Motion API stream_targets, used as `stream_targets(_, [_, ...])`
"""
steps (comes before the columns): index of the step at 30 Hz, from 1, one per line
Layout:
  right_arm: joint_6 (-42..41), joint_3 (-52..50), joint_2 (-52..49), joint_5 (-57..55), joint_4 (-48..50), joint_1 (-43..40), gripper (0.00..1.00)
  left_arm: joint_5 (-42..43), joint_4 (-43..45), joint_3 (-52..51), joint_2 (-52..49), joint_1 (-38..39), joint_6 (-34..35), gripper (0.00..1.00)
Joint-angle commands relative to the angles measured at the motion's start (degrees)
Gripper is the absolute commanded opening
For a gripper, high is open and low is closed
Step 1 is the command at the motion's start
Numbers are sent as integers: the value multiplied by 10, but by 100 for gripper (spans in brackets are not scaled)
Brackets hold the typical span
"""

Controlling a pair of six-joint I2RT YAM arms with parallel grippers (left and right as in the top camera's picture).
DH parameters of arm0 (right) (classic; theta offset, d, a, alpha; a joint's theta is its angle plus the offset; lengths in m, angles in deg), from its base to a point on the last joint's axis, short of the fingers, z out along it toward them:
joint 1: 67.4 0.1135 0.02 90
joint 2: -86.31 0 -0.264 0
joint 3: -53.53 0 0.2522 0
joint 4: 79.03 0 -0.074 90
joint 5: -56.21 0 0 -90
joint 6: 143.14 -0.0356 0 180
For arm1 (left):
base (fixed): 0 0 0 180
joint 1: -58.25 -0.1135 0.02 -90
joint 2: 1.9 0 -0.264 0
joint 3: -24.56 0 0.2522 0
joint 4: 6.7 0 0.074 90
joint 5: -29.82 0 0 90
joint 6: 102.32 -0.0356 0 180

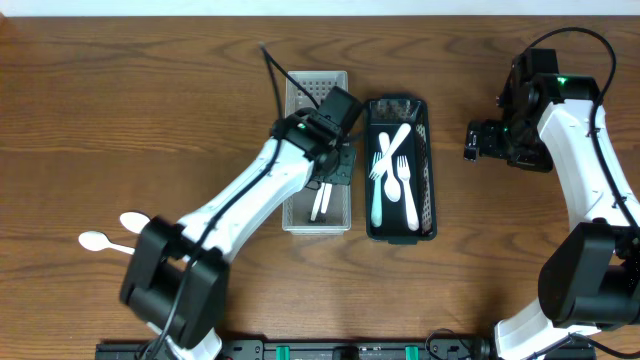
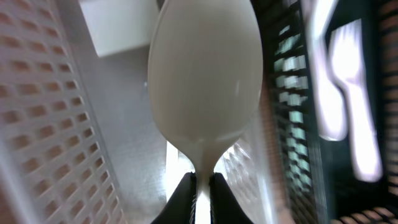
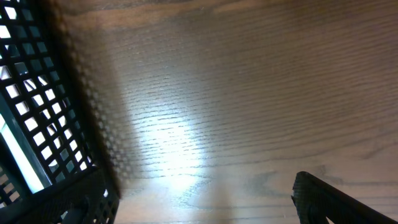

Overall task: Pack container
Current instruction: 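Carry the spoon with the left gripper into the white caddy and release, then return the left gripper to the spoons and grasp another white spoon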

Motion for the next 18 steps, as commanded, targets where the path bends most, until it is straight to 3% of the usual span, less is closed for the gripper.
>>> stream_targets(1, [9,0,5,2,-2,6,99,-13,1,2,3,-2,-5,35])
stream_targets(2, [9,0,5,2,-2,6,99,-13,1,4,6,-2,-5,46])
stream_targets(4, [9,0,5,2,-3,6,99,-13,-3,9,14,-5,-17,50])
stream_targets(6, [9,0,5,2,-6,6,99,-16,-17,19,29,-11,-24,66])
stream_targets(13, [17,0,5,2,-9,6,99,-69,-93,47,154,-97,21,99])
stream_targets(18, [18,0,5,2,-9,6,99,-92,-191,46,260,-258,125,98])
